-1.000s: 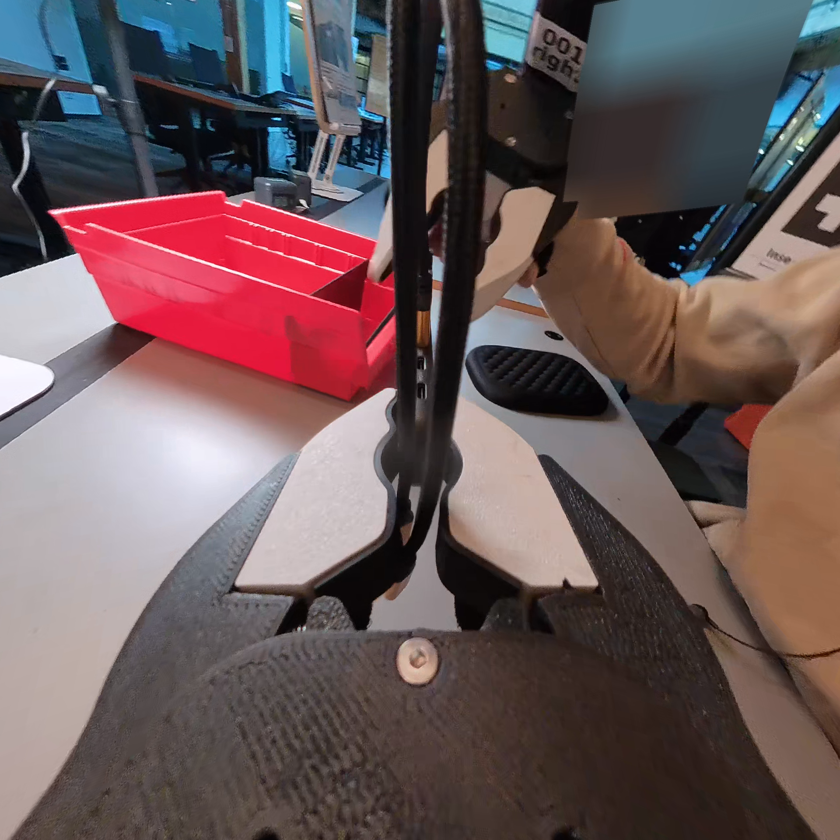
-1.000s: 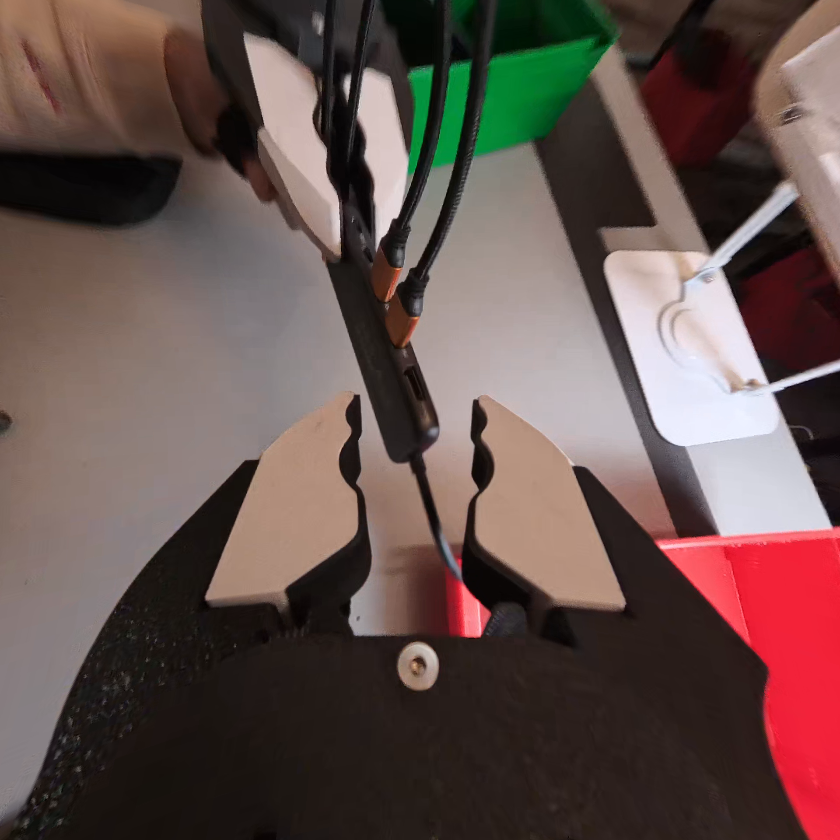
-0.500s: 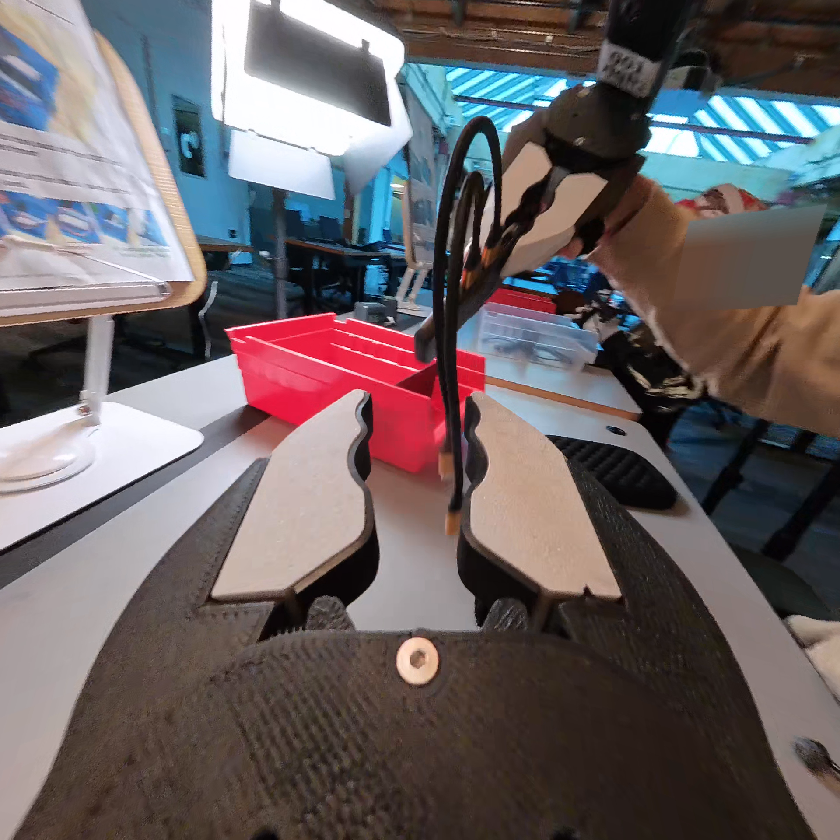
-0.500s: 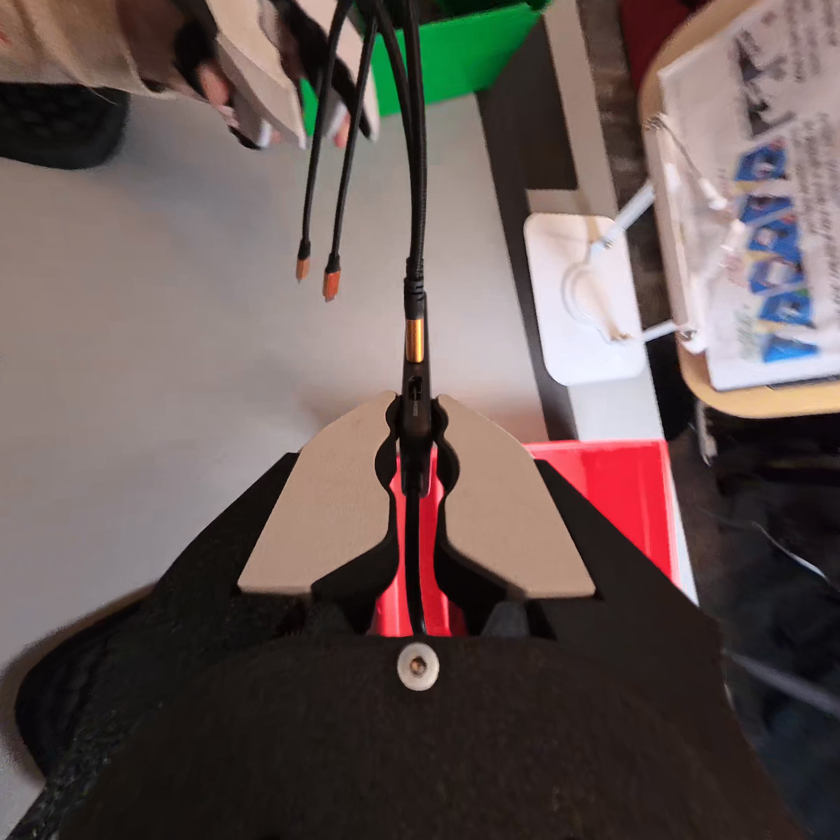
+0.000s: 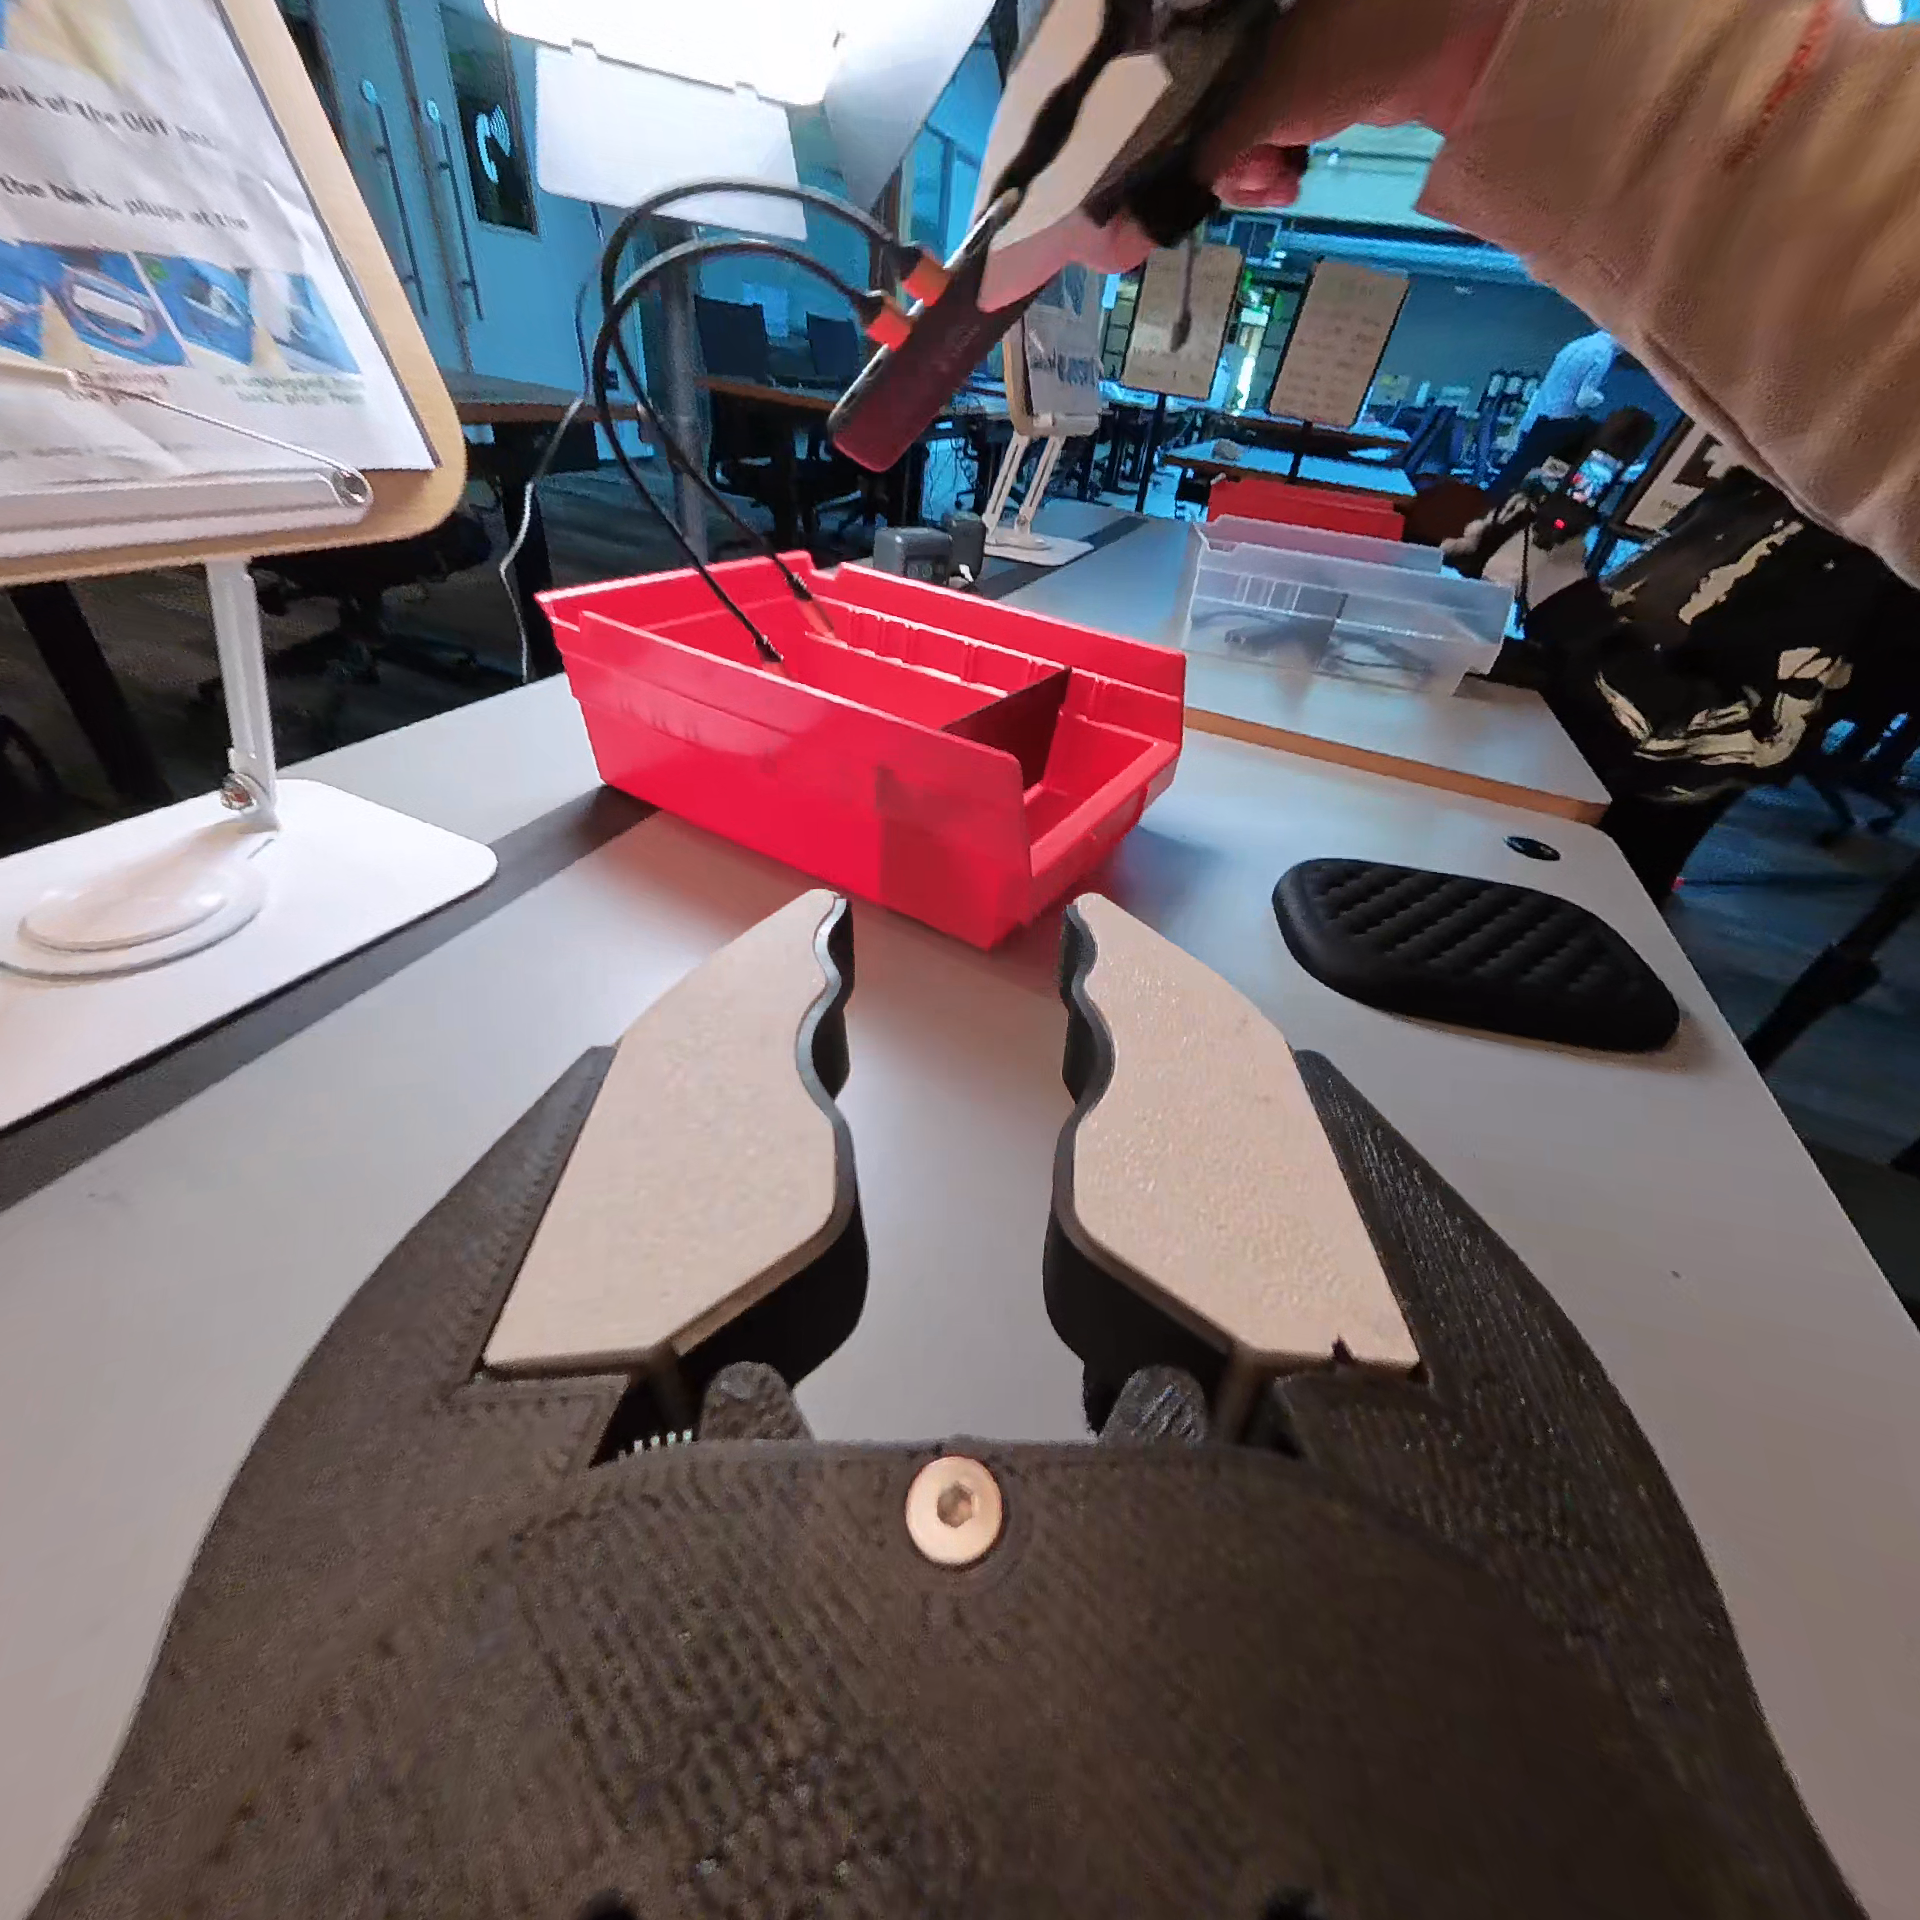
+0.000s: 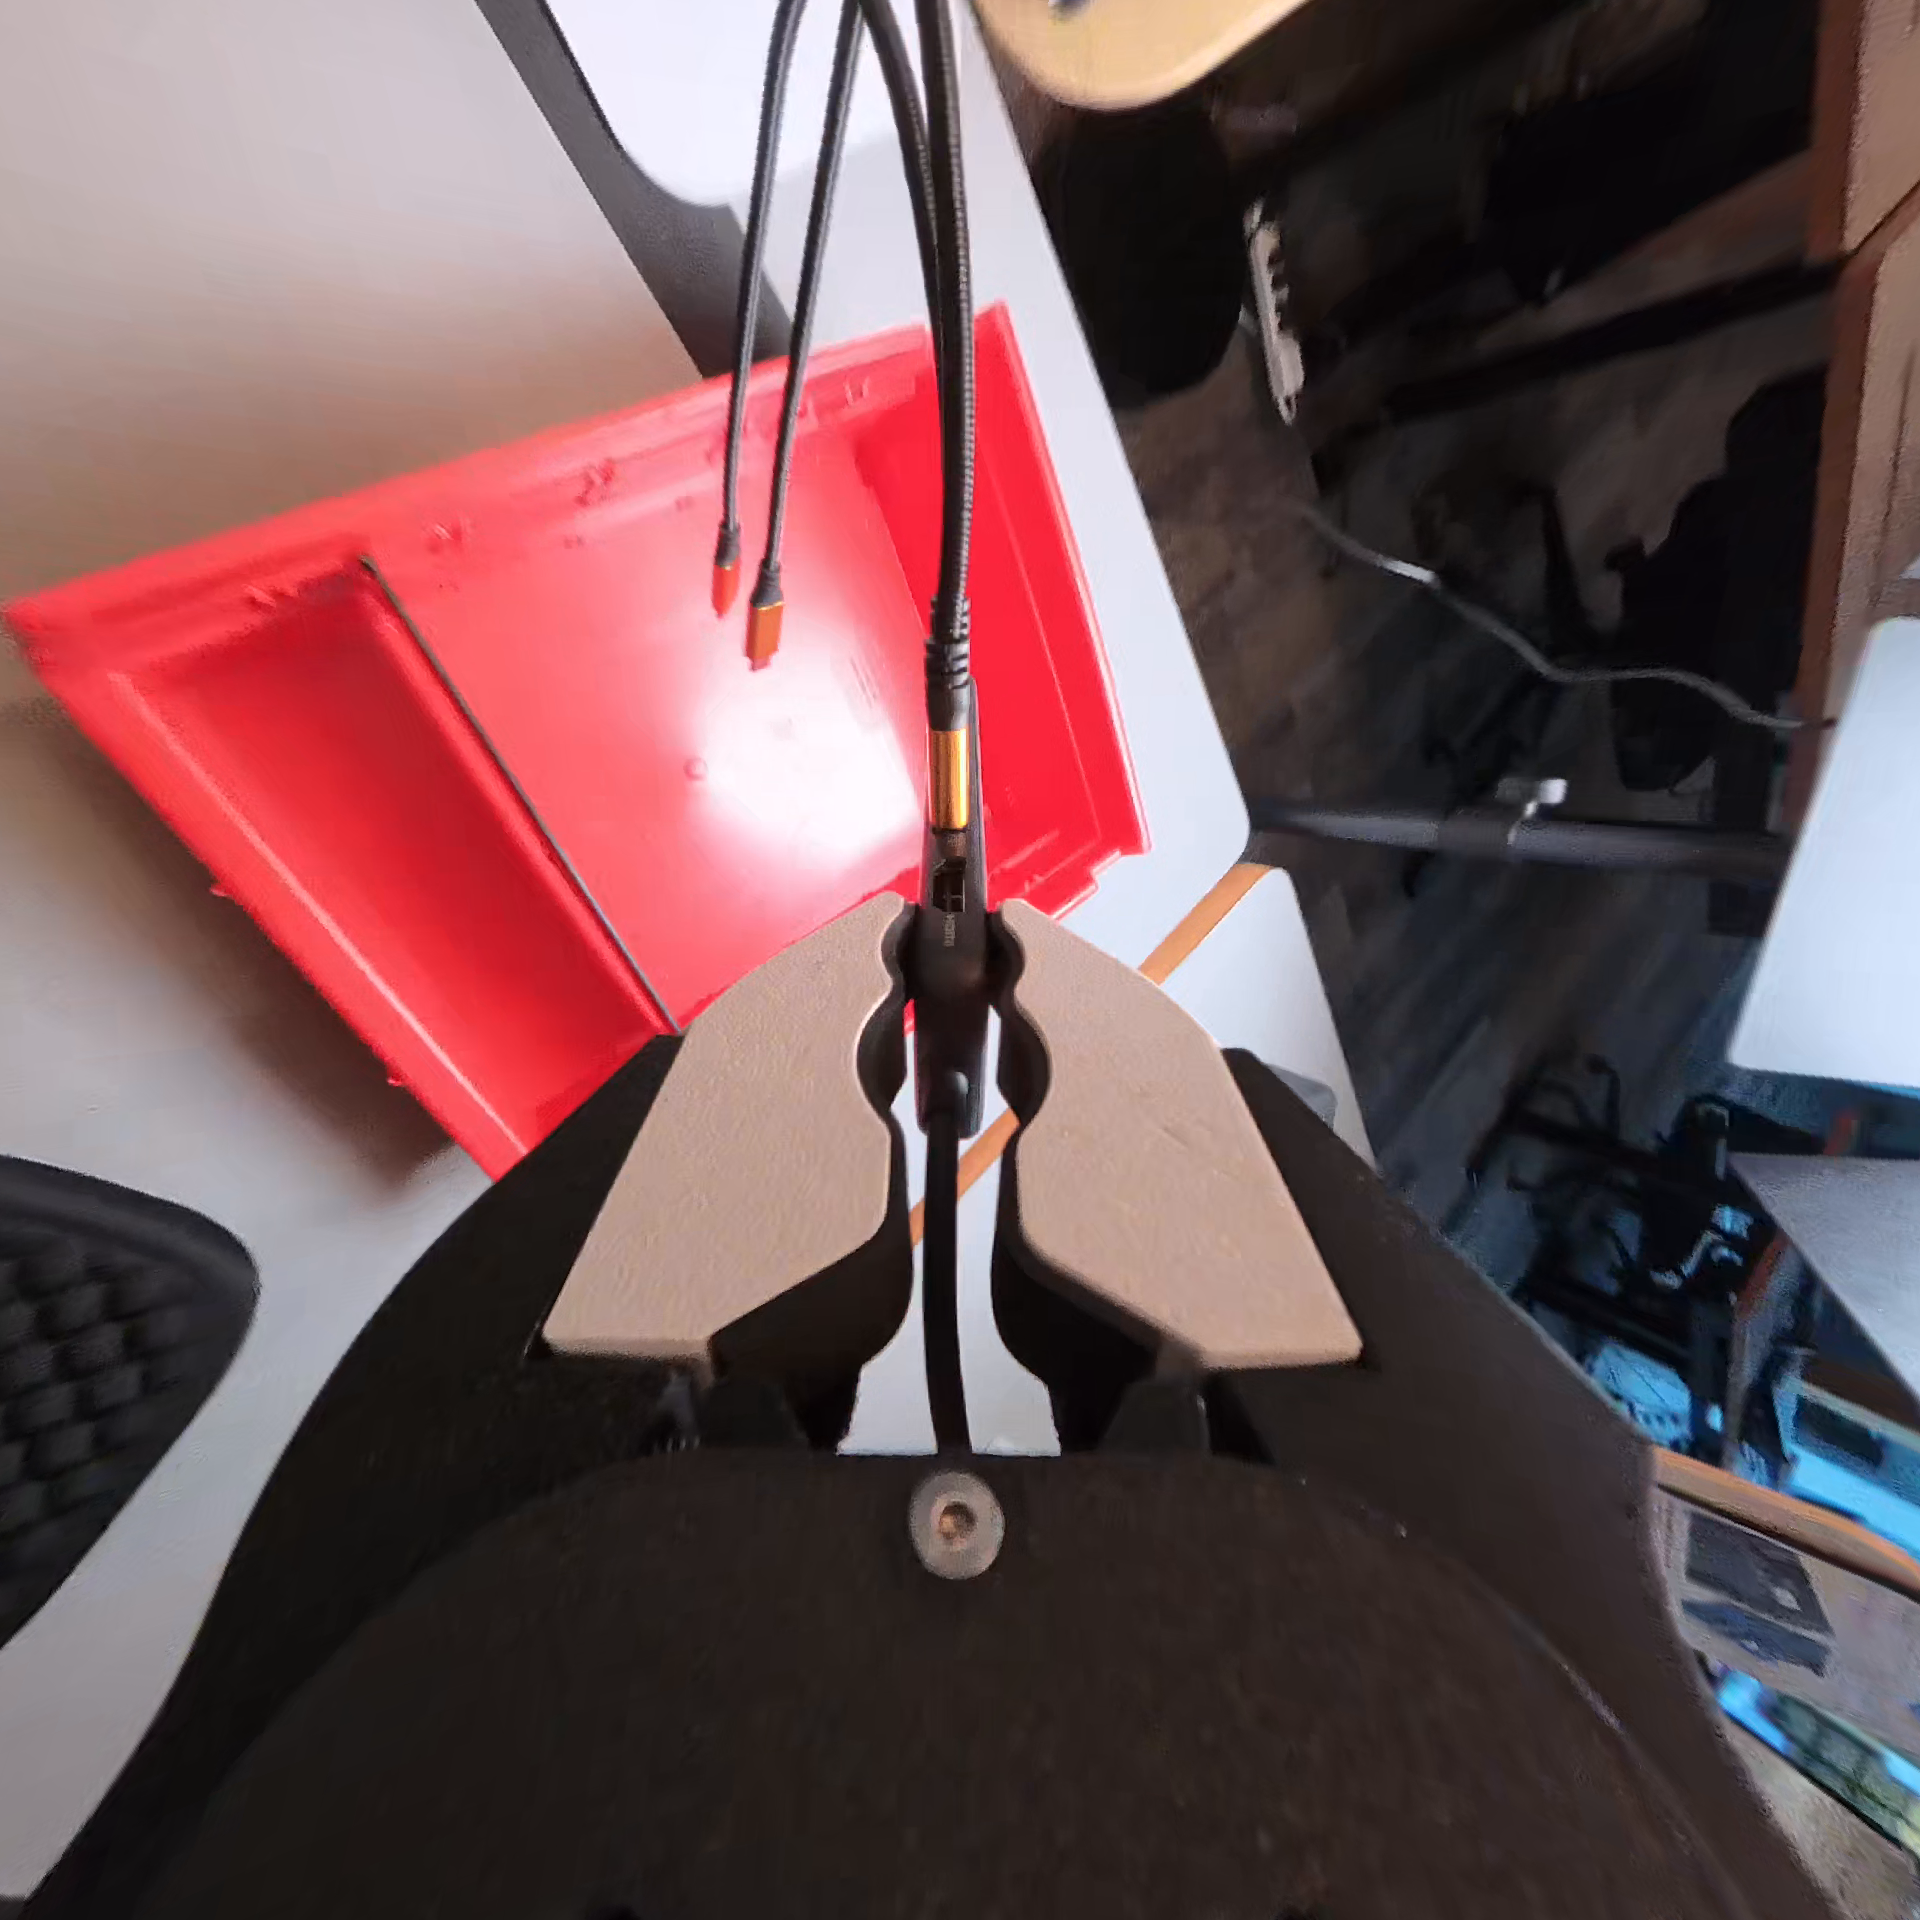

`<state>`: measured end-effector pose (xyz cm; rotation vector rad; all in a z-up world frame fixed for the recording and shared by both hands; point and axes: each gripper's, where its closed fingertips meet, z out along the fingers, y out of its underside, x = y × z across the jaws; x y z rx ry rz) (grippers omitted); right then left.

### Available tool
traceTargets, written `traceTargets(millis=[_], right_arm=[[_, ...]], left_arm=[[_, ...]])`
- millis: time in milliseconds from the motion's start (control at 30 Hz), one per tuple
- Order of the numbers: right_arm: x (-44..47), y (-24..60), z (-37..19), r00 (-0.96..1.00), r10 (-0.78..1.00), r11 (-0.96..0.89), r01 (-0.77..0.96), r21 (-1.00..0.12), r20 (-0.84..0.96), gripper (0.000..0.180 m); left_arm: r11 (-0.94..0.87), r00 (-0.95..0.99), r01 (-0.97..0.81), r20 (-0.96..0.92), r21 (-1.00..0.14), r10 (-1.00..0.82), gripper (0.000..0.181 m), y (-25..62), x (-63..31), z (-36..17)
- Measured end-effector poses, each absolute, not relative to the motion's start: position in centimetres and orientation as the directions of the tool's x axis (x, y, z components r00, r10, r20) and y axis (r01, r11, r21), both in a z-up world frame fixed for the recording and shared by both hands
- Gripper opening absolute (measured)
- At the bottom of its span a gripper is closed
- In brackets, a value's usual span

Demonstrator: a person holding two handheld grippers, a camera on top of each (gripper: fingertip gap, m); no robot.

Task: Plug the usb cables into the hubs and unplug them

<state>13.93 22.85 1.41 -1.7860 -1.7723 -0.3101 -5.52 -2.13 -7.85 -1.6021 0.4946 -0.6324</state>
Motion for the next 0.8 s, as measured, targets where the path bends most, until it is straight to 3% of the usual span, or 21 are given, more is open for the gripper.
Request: traceTargets(millis=[33, 200, 467, 633, 800], right_arm=[[14.0, 23.5, 0.2, 0.075, 0.832, 0.054, 0.975, -0.215, 0.55, 0.012], [12.8, 26.8, -5.3, 0.051, 0.828, 0.014, 0.994, -0.112, 0.559, 0.012], [8.9, 30.0, -12.3, 0.214, 0.848, -0.062, 0.948, -0.311, 0.485, 0.013], [8.9, 28.9, -16.2, 0.192, 0.902, -0.078, 0.954, -0.291, 0.386, 0.016], [9.9, 26.6, -16.0, 0.143, 0.947, -0.078, 0.971, -0.227, 0.287, 0.033]], left_arm=[[-0.136, 0.755, 0.035, 0.115, -0.99, -0.646, 0.038, -2.4, -5.3, -8.3], [-0.203, 0.745, 0.02, 0.15, -0.979, -0.65, 0.036, -3.2, -4.9, -10.9], [-0.243, 0.738, 0.012, 0.172, -0.97, -0.652, 0.036, -3.1, -5.0, -12.1], [-0.25, 0.736, 0.007, 0.174, -0.968, -0.655, 0.036, -3.0, -5.2, -12.3], [-0.264, 0.73, -0.001, 0.18, -0.964, -0.66, 0.035, -3.0, -5.1, -12.7]])
